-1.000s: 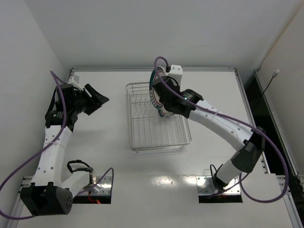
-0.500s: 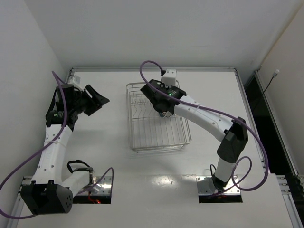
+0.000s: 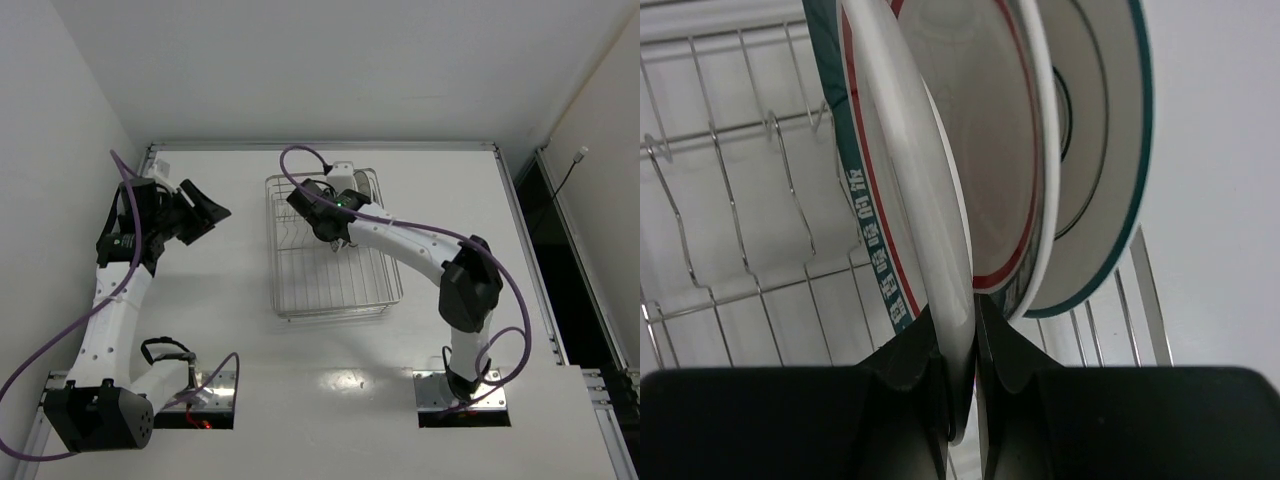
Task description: Load the plates into the dish rack
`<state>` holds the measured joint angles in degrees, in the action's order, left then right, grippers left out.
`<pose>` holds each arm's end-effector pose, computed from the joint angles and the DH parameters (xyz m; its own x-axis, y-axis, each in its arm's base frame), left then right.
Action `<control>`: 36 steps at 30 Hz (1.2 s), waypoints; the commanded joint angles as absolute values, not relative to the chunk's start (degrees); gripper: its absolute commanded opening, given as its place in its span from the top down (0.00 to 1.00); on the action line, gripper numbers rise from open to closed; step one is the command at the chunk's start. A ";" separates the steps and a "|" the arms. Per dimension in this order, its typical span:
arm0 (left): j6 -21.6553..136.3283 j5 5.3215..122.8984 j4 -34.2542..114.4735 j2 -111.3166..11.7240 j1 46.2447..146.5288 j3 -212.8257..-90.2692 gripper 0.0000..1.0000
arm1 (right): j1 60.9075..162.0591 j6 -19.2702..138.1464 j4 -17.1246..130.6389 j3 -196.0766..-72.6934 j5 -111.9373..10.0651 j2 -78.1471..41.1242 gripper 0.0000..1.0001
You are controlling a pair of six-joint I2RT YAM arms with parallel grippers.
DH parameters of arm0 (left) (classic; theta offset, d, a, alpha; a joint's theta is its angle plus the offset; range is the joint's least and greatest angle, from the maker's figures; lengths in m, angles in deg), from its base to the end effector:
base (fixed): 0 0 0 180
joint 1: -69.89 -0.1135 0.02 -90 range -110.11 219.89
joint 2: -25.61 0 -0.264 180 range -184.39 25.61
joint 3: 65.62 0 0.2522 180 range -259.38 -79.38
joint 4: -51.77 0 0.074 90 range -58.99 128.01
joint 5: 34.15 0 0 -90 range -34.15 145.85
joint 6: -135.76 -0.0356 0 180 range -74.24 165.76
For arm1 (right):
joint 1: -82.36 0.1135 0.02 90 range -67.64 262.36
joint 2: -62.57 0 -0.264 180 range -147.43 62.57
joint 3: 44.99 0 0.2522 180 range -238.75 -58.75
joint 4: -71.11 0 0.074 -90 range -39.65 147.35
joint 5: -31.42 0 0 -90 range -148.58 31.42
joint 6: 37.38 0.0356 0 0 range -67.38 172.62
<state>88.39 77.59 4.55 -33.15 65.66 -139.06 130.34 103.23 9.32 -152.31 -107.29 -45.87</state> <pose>0.2177 0.0029 0.3455 -0.5592 -0.6722 -0.4853 -0.1846 0.6716 -0.7175 0.2877 0.2793 0.2722 -0.5800 0.1181 -0.8060 0.2948 0.9528 -0.0726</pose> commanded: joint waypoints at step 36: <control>86.89 78.00 7.42 -35.21 64.44 -136.86 0.47 | 127.80 83.64 4.44 -150.87 -102.45 -26.64 0.08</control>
<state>87.95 78.57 5.56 -34.35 65.22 -136.72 127.48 86.32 2.63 -154.19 -107.39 -27.49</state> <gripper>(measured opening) 0.526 0.911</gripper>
